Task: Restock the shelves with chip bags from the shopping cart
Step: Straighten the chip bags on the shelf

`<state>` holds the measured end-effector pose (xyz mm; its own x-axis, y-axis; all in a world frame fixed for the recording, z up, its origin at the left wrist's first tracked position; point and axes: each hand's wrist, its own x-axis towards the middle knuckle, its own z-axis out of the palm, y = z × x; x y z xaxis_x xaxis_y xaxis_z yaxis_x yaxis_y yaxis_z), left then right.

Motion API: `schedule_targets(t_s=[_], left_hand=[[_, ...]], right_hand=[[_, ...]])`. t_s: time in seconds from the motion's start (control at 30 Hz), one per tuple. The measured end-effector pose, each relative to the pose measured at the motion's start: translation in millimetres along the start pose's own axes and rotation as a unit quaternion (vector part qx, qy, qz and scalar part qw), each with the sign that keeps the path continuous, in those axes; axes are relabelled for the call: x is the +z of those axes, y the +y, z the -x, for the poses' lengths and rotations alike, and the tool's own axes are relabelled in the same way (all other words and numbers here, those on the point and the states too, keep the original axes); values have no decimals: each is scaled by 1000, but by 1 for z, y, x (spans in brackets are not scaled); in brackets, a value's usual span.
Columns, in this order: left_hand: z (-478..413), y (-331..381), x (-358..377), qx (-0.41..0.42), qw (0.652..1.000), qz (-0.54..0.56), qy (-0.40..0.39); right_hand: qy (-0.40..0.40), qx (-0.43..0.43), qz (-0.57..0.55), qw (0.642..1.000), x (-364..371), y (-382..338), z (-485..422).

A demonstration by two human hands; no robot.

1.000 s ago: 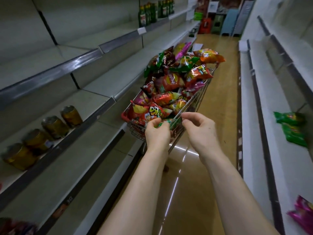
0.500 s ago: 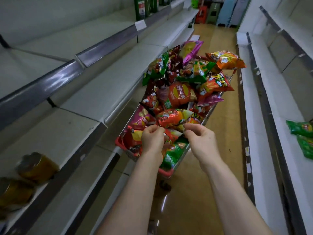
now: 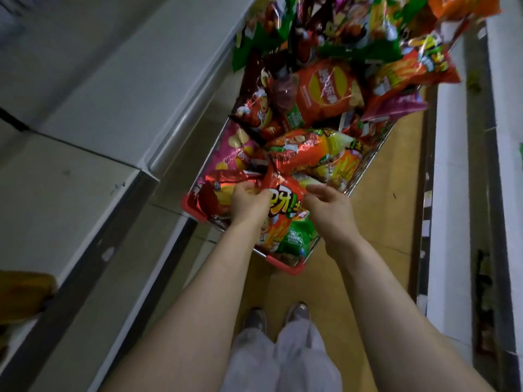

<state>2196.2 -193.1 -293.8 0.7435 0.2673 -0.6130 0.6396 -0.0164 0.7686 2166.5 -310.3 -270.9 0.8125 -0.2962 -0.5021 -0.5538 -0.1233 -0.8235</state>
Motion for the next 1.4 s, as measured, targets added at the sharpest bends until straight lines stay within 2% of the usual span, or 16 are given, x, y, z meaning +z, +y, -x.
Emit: schedule_targets(t_s=[0.17, 0.3, 0.37, 0.47, 0.57, 0.7, 0.83, 0.93, 1.07, 1.2, 1.27, 1.33, 1.4], left_hand=[[-34, -23, 21, 37, 991, -129, -21], [-51, -37, 26, 83, 939, -335, 4], [-55, -37, 21, 106, 924, -367, -9], [-50, -34, 6, 125, 954, -259, -84], [-42, -31, -10, 131, 974, -135, -129], [-37, -22, -16, 128, 978, -43, -159], [-36, -13, -11, 99, 970, 20, -222], [-31, -13, -8, 38, 959, -10, -281], [-20, -10, 0, 40, 962, -56, -265], [-22, 3, 2, -1, 959, -52, -280], [-22, 11, 0, -14, 956, -53, -287], [-26, 17, -3, -6, 961, -45, -271], [-33, 20, -9, 11, 975, -17, -222]], right_hand=[[-18, 19, 41, 999, 6, 9, -33], [-41, 42, 25, 998, 3, 20, -49], [-27, 56, 4, 998, 3, 28, -53], [5, 72, -36, 997, -3, 37, -57], [-16, 75, -83, 994, -10, 42, -58], [-87, 50, -140, 985, -8, 31, -61], [-99, 27, -189, 977, -11, 12, -66], [-59, 42, -223, 972, -17, 6, -69], [-28, 88, -224, 970, -20, 2, -74], [-33, 56, -230, 971, -25, -3, -81], [-7, 45, -223, 974, -27, -12, -88], [23, 45, -219, 974, -29, -25, -98], [30, 48, -229, 972, -30, -32, -109]])
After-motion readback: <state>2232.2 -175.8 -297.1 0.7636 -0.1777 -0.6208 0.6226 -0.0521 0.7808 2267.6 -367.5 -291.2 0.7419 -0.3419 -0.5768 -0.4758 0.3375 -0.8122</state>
